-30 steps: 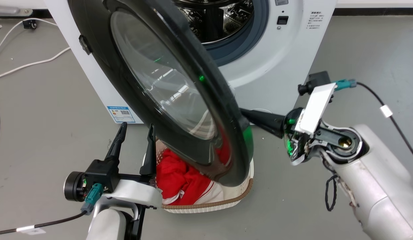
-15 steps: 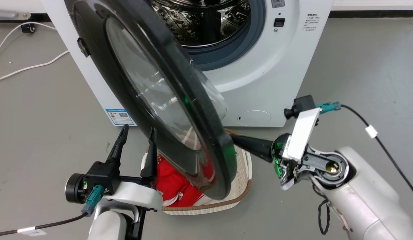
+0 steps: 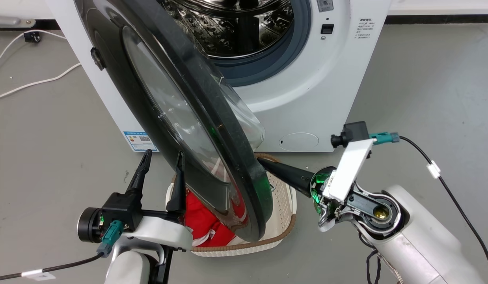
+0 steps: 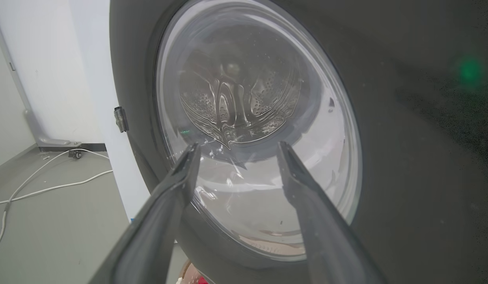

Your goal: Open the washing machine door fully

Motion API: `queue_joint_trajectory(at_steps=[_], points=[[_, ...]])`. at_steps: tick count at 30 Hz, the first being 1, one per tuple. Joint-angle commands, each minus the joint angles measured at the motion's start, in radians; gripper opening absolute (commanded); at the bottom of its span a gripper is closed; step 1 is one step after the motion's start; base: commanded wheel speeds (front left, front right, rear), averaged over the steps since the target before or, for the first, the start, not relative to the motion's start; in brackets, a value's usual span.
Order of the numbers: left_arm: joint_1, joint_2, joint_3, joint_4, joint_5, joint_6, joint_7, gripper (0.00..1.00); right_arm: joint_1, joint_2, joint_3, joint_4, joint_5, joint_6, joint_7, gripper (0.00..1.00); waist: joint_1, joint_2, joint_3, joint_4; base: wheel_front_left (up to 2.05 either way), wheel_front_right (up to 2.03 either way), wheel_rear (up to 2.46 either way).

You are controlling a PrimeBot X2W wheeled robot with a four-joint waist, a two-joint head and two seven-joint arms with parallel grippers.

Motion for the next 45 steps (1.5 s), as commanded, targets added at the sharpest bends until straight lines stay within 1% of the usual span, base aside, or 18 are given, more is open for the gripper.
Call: queue_joint_trajectory(at_steps=[1,6,10,17,19,23,24,25,26,28,29,31,33,34,38,40,42,45], points=[[0.007,0.0,-0.002,0.002,-0.001,0.003,-0.003,1.0,0.023,0.0,-0.009,-0.005,-0.009,0.0,-0.023,0.0,0.0,0.0,-0.002,0.0,0.0,0.0,0.0],[0.012,0.0,0.0,0.005,-0.004,0.005,-0.003,1.0,0.056,-0.016,-0.061,-0.006,-0.021,0.0,-0.143,0.0,0.0,0.0,-0.011,-0.003,0.0,0.0,0.0],[0.019,0.0,0.001,0.008,-0.009,0.007,-0.003,1.0,0.109,-0.039,-0.138,-0.028,-0.001,0.0,-0.243,0.0,0.0,0.0,-0.022,-0.004,0.0,0.0,0.0],[0.034,0.0,0.005,0.013,-0.006,0.01,-0.003,1.0,0.27,-0.087,-0.277,-0.125,0.035,0.0,-0.395,0.0,0.0,0.0,-0.041,-0.006,0.0,0.0,0.0],[0.038,0.0,0.006,0.017,-0.005,0.008,-0.003,1.0,0.322,-0.09,-0.308,-0.159,0.039,0.0,-0.437,0.0,0.0,0.0,-0.048,-0.005,0.0,0.0,0.0],[0.043,0.0,0.009,0.02,-0.005,0.008,-0.003,1.0,0.417,-0.1,-0.355,-0.221,0.009,0.0,-0.527,0.0,0.0,0.0,-0.059,-0.004,0.0,0.0,0.0],[0.044,0.0,0.01,0.02,-0.005,0.008,-0.003,1.0,0.435,-0.105,-0.361,-0.233,-0.012,0.0,-0.55,0.09,0.0,0.0,-0.062,-0.004,0.0,0.0,0.0],[0.048,0.0,0.011,0.021,-0.005,0.008,-0.003,1.0,0.454,-0.107,-0.367,-0.242,-0.033,0.0,-0.578,0.48,0.0,0.0,-0.065,-0.003,0.0,0.0,0.0],[0.052,0.0,0.012,0.023,-0.005,0.008,-0.003,1.0,0.469,-0.1,-0.374,-0.251,-0.046,0.0,-0.606,1.0,0.0,0.0,-0.068,-0.004,0.0,0.0,0.0],[0.056,0.0,0.013,0.025,-0.006,0.008,-0.003,1.0,0.488,-0.104,-0.38,-0.26,-0.103,0.0,-0.654,1.0,0.0,0.0,-0.072,-0.004,0.0,0.0,0.0],[0.061,0.0,0.014,0.03,-0.006,0.005,-0.003,1.0,0.509,-0.096,-0.388,-0.246,-0.196,0.0,-0.699,1.0,0.0,0.0,-0.079,-0.005,0.0,0.0,0.0],[0.062,0.0,0.014,0.034,-0.006,0.004,-0.003,1.0,0.515,-0.081,-0.401,-0.231,-0.27,0.0,-0.713,1.0,0.0,0.0,-0.085,-0.006,0.0,0.0,0.0],[0.064,0.0,0.014,0.035,-0.006,0.003,-0.003,1.0,0.517,-0.076,-0.43,-0.207,-0.376,0.0,-0.72,1.0,0.0,0.0,-0.09,-0.007,0.0,0.0,0.0],[0.066,-0.001,0.014,0.036,-0.005,0.003,-0.003,1.0,0.517,-0.062,-0.449,-0.199,-0.425,0.0,-0.721,1.0,0.0,0.0,-0.092,-0.007,0.0,0.0,0.0],[0.072,-0.001,0.016,0.039,-0.003,0.004,-0.003,1.0,0.519,0.009,-0.583,-0.196,-0.64,0.0,-0.721,1.0,0.0,0.0,-0.1,-0.008,0.0,0.0,0.0],[0.074,0.0,0.018,0.04,-0.001,0.004,-0.003,1.0,0.525,0.042,-0.634,-0.211,-0.743,0.0,-0.722,1.0,0.0,0.0,-0.104,-0.008,0.0,0.0,0.0],[0.074,-0.001,0.02,0.04,-0.001,0.005,-0.003,1.0,0.525,0.053,-0.679,-0.231,-0.866,0.0,-0.722,1.0,0.0,0.0,-0.105,-0.008,0.0,0.0,0.0],[0.074,0.0,0.027,0.037,0.003,0.006,-0.003,1.0,0.535,0.074,-0.717,-0.277,-1.064,0.0,-0.722,1.0,0.0,0.0,-0.108,-0.011,0.0,0.0,0.0]])
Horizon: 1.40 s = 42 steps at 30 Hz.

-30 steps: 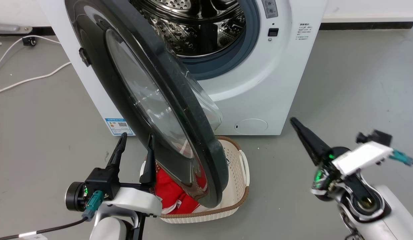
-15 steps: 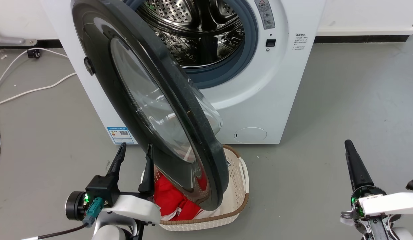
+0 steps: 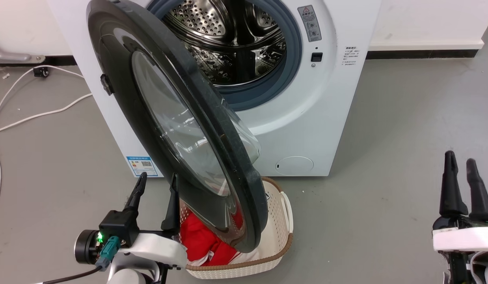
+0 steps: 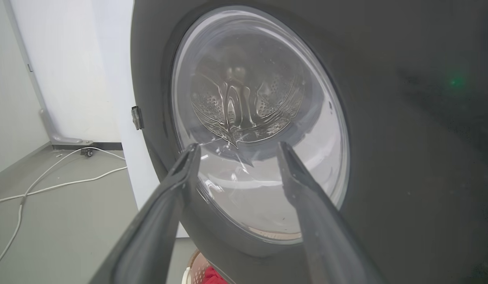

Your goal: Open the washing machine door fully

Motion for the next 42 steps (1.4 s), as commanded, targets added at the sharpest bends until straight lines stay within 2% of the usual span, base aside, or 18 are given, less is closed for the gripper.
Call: queue_joint_trajectory(at_steps=[1,5,8,13,26,42], points=[[0.011,0.0,0.006,-0.002,0.007,0.0,-0.003,1.0,0.02,0.013,-0.007,-0.024,-0.083,0.0,-0.001,1.0,0.0,0.0,-0.002,-0.001,0.0,0.0,0.0],[0.013,0.0,0.018,-0.006,0.011,-0.003,-0.003,1.0,0.04,0.031,0.009,-0.077,-0.295,0.0,-0.002,1.0,0.0,0.0,-0.006,-0.003,0.0,0.0,0.0],[0.016,0.0,0.024,-0.007,0.015,-0.004,-0.003,1.0,0.061,0.042,0.037,-0.104,-0.412,0.0,0.012,1.0,0.0,0.0,-0.01,-0.004,0.0,0.0,0.0],[0.02,0.0,0.027,-0.007,0.019,-0.006,-0.003,1.0,0.102,0.058,0.074,-0.116,-0.518,0.0,0.041,1.0,0.0,0.0,-0.015,-0.003,0.0,0.0,0.0],[0.026,0.0,0.027,0.002,0.035,-0.012,-0.003,1.0,0.134,0.085,0.033,-0.059,-0.619,0.0,0.044,1.0,0.0,0.0,-0.014,-0.007,0.0,0.0,0.0],[0.024,0.0,0.03,0.008,0.044,-0.014,-0.003,1.0,0.108,0.098,0.027,-0.043,-0.622,0.0,0.034,1.0,0.0,0.0,-0.009,-0.008,0.0,0.0,0.0]])
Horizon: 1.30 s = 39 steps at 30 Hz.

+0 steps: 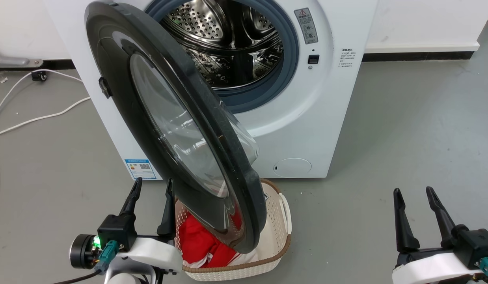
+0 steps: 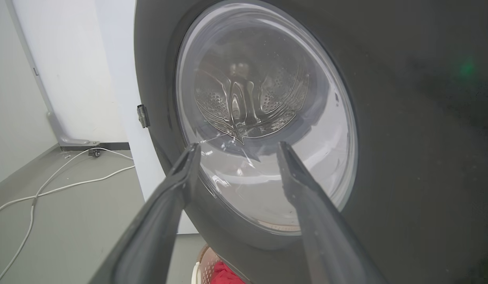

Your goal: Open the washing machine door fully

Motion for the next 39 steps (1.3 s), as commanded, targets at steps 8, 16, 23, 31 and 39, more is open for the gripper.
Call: queue_joint_trajectory(at_steps=[8,16,23,31,39], points=[[0.001,0.002,0.006,-0.009,0.016,-0.011,-0.003,0.0,-0.011,0.008,-0.004,0.006,0.0,0.0,-0.007,1.0,0.0,0.0,0.001,-0.001,0.0,0.0,0.0],[-0.02,0.001,0.018,-0.082,0.019,0.001,-0.003,0.0,-0.012,0.01,-0.002,0.012,0.006,0.0,-0.009,1.0,0.0,0.0,-0.001,-0.002,0.0,0.0,0.0],[-0.051,0.001,0.019,-0.251,0.023,0.015,-0.003,0.0,-0.02,0.01,0.002,0.014,0.008,0.0,-0.011,1.0,0.0,0.0,-0.003,0.004,0.0,0.0,0.0],[-0.076,0.0,-0.003,-0.474,0.045,0.029,-0.003,0.0,-0.023,0.01,0.018,0.019,0.019,0.0,-0.013,1.0,0.0,0.0,-0.005,0.006,0.0,0.0,0.0],[-0.093,0.0,-0.11,-0.659,0.046,0.011,-0.003,0.0,-0.023,0.01,0.015,0.019,0.018,0.0,-0.012,1.0,0.0,0.0,-0.003,0.006,0.0,0.0,0.0]])
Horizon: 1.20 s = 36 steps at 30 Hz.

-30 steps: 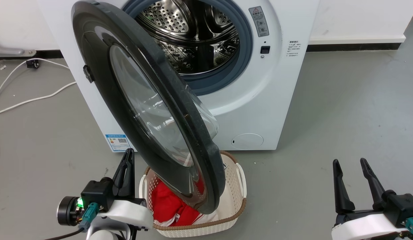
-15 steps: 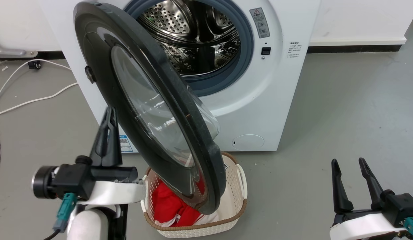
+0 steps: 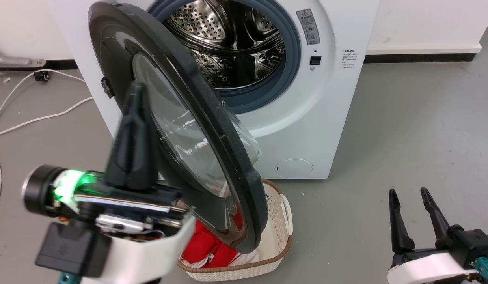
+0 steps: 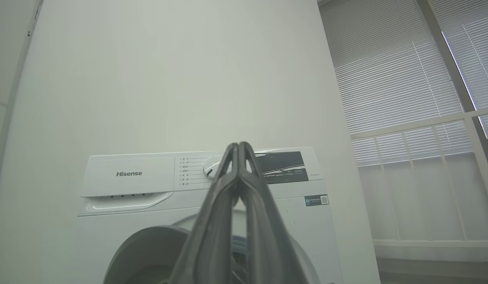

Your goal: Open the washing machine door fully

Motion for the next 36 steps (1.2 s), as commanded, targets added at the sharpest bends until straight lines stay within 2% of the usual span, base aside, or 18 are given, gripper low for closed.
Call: queue_joint_trajectory(at_steps=[1,6,14,22,29,36], points=[[-0.01,0.0,-0.025,-0.012,-0.004,-0.008,-0.002,0.0,-0.018,0.004,-0.002,0.001,0.0,0.0,-0.002,1.0,0.0,0.0,0.0,0.0,0.0,0.0,0.0],[0.005,0.0,-0.137,-0.026,-0.016,-0.034,0.005,0.0,-0.015,0.004,-0.001,0.0,0.004,-0.001,-0.001,1.0,0.0,0.0,0.001,-0.004,0.0,0.0,0.0],[0.068,0.014,-0.307,0.006,-0.037,-0.06,0.087,0.0,-0.013,0.004,-0.003,-0.008,0.004,0.0,0.007,1.0,0.0,0.0,0.008,-0.004,0.0,0.0,0.0],[0.133,0.032,-0.411,0.094,-0.075,-0.068,0.148,0.0,-0.021,0.004,-0.002,-0.02,0.005,0.0,0.013,1.0,0.0,0.0,0.04,0.002,0.0,0.0,0.0],[0.13,0.035,-0.45,0.245,-0.082,-0.071,0.147,0.0,-0.055,0.004,0.007,-0.035,0.001,0.0,0.017,1.0,0.0,0.0,0.106,0.002,0.0,0.0,0.0],[0.072,0.024,-0.417,0.375,-0.091,-0.044,0.095,0.0,-0.08,0.004,0.017,-0.031,0.003,0.0,0.012,1.0,0.0,0.0,0.151,-0.011,0.0,0.0,0.0]])
